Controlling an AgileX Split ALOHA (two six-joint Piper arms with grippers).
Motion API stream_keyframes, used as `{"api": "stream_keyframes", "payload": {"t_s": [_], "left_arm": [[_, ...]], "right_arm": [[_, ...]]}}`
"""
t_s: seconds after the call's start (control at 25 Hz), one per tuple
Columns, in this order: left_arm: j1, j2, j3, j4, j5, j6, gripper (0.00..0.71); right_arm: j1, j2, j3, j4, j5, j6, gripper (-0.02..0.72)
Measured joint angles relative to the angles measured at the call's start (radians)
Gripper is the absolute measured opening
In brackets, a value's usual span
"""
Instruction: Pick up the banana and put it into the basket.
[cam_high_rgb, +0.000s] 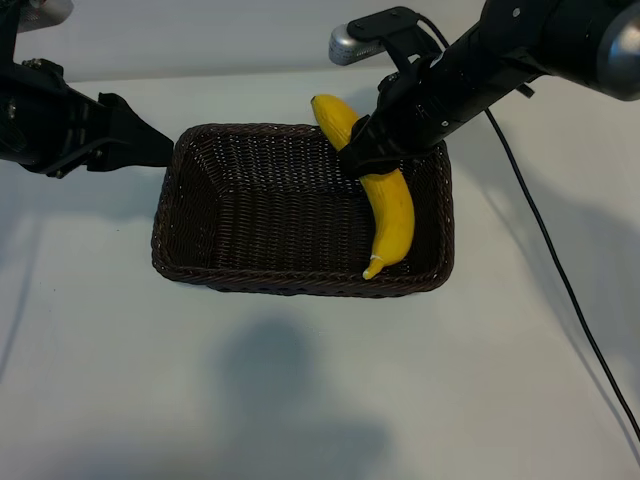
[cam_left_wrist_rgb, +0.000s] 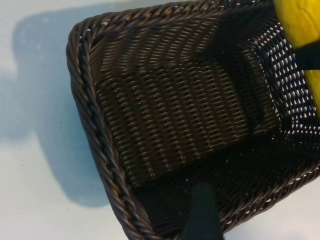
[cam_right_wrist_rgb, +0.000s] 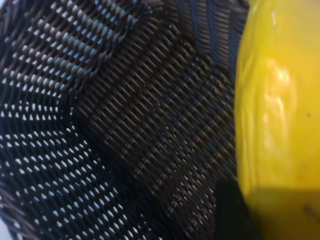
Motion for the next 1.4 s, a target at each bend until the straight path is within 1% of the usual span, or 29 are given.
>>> {"api": "stream_keyframes", "payload": {"t_s": [0.12, 0.16, 0.32, 0.36, 0.44, 0.6, 0.72, 0.84, 0.92, 0.96, 1.0, 1.12, 1.32, 1.4], "left_arm": [[0.0, 0.0, 0.0, 0.0, 0.002, -0.001, 0.585], [0.0, 0.0, 0.0, 0.0, 0.002, -0.001, 0.585], [0.0, 0.0, 0.0, 0.0, 0.004, -0.001, 0.585], [0.0, 0.0, 0.0, 0.0, 0.004, -0.001, 0.585], [0.0, 0.0, 0.0, 0.0, 0.004, -0.001, 0.585], [0.0, 0.0, 0.0, 0.0, 0.004, -0.001, 0.585], [0.0, 0.0, 0.0, 0.001, 0.004, -0.001, 0.585], [0.0, 0.0, 0.0, 0.004, 0.004, 0.002, 0.585], [0.0, 0.0, 0.0, 0.006, 0.004, 0.013, 0.585], [0.0, 0.0, 0.0, 0.006, 0.004, 0.016, 0.585], [0.0, 0.0, 0.0, 0.007, 0.004, 0.017, 0.585], [0.0, 0.0, 0.0, 0.007, 0.004, 0.022, 0.585], [0.0, 0.0, 0.0, 0.007, 0.004, 0.025, 0.585], [0.0, 0.0, 0.0, 0.007, 0.004, 0.025, 0.585]], "right_arm": [[0.0, 0.0, 0.0, 0.026, -0.004, 0.0, 0.418], [0.0, 0.0, 0.0, 0.031, -0.004, 0.0, 0.438], [0.0, 0.0, 0.0, 0.035, -0.008, 0.005, 0.609], [0.0, 0.0, 0.0, 0.035, -0.008, 0.009, 0.638], [0.0, 0.0, 0.0, 0.035, -0.008, 0.023, 0.66], [0.0, -0.011, 0.0, 0.025, -0.003, 0.082, 0.656], [0.0, -0.056, 0.0, -0.023, 0.018, 0.132, 0.651], [0.0, -0.124, 0.0, -0.132, 0.066, 0.201, 0.646], [0.0, -0.166, 0.0, -0.216, 0.094, 0.25, 0.641], [0.0, -0.186, 0.0, -0.25, 0.106, 0.268, 0.638], [0.0, -0.201, 0.0, -0.27, 0.116, 0.285, 0.637], [0.0, -0.236, 0.0, -0.305, 0.15, 0.305, 0.632], [0.0, -0.261, 0.0, -0.324, 0.241, 0.312, 0.622], [0.0, -0.271, 0.0, -0.331, 0.26, 0.313, 0.618]]}}
